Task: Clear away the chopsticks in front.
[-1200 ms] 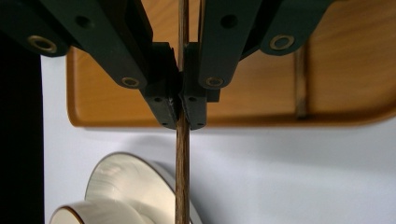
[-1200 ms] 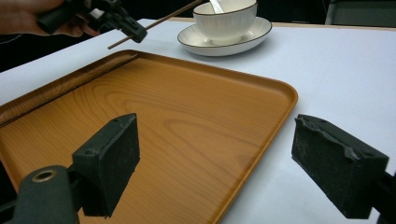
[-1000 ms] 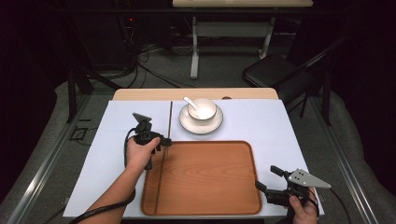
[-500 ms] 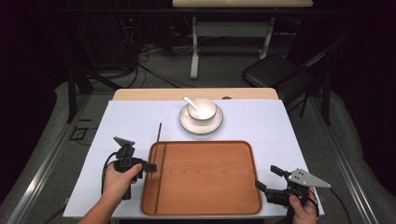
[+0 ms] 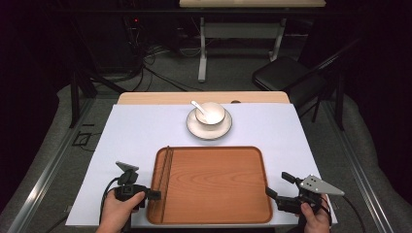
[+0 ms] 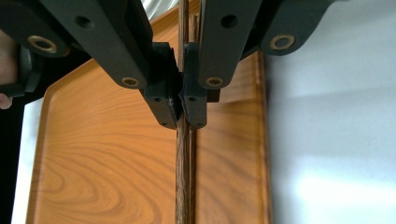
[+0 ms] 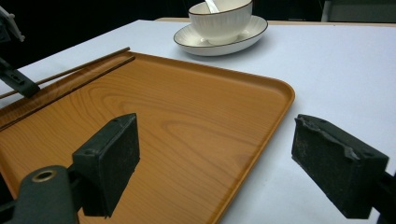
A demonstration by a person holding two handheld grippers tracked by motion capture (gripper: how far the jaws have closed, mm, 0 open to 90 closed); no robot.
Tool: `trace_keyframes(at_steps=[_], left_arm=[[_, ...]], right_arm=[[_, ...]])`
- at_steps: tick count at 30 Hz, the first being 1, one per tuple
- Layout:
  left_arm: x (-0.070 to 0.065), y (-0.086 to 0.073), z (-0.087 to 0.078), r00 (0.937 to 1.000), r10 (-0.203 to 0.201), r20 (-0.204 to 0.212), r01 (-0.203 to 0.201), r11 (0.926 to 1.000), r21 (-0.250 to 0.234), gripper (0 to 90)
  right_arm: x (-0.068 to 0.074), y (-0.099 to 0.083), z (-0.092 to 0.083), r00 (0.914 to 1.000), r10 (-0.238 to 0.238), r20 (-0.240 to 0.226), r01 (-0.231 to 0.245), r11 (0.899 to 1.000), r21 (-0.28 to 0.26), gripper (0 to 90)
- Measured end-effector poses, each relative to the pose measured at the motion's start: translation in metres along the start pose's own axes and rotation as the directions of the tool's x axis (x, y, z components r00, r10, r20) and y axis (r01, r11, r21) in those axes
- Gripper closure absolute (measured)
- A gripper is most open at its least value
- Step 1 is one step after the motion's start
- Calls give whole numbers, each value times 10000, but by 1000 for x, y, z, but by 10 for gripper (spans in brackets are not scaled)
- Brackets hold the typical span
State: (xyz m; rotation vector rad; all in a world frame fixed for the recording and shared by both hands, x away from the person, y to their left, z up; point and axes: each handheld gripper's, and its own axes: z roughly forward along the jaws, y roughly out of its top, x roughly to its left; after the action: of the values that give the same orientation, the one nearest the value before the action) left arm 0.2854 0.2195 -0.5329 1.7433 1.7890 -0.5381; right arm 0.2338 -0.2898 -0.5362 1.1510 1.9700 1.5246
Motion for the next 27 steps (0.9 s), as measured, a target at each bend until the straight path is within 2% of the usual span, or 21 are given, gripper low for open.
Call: trace_keyframes(at_steps=[13, 14, 18, 21, 27], left_arm=[[7, -1, 6, 9995, -230, -207, 234, 9996, 183, 851], [7, -1, 8, 9988, -241, -428, 245, 9997, 96, 849], [8, -1, 9, 9990, -194, -396, 209, 9990, 385, 829], [7, -1, 10, 9983, -305, -495, 316, 9993, 208, 816], [9, -1, 9, 9992, -192, -346, 204, 9991, 361, 809]], right_arm=[[0, 0, 0, 10000, -54, 7, 54, 10000, -19, 146], [0, 0, 0, 10000, -55, 10, 55, 10000, -23, 146], [0, 0, 0, 10000, -71, 1, 71, 10000, -31, 146], [0, 0, 0, 10000, -58, -17, 58, 10000, -7, 146], [1, 0, 0, 10000, -77, 11, 77, 10000, -59, 146]])
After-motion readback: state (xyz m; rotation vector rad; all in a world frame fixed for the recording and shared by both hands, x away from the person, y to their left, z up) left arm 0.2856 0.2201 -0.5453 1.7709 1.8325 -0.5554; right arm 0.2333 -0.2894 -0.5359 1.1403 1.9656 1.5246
